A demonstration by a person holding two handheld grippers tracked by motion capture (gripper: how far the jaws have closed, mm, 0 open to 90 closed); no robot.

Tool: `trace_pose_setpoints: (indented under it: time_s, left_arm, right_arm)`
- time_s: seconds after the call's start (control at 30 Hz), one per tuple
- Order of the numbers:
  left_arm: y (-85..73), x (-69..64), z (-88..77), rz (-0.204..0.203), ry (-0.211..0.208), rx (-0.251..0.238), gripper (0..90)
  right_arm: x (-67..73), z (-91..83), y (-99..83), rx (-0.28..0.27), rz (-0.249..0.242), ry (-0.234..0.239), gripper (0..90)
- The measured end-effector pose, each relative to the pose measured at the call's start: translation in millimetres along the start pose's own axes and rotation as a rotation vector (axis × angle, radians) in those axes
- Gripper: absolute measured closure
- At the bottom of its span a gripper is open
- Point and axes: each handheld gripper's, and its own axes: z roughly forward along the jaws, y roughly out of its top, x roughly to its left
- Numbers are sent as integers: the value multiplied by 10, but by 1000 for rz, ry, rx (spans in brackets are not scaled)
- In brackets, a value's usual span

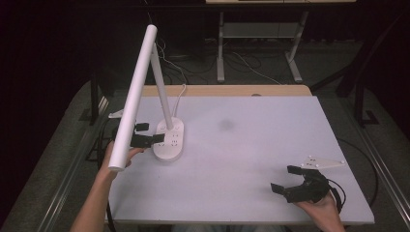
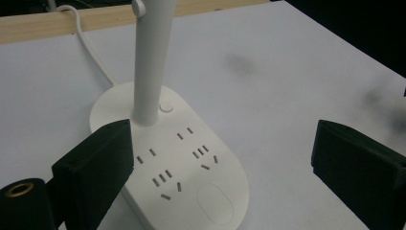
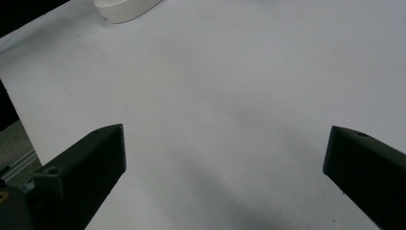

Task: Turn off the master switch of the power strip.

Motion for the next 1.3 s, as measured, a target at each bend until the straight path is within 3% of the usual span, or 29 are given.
trace_pose_setpoints:
  time_s: [0.37,0.83,1.03,1.3]
  left_arm:
    - [92,153,41,6,17,26,122]
    - [120,328,96,-55,29,28,191]
    - [157,394,143,-60,33,26,213]
    - [198,481,182,-95,58,23,265]
  right_arm:
    - [-4,-35,-12,-7,11,-9,1]
    - [-21,-45,-14,-12,11,-13,1]
    - [-23,-45,-14,-13,13,-14,1]
    - [-27,-50,-17,-16,17,-13,1]
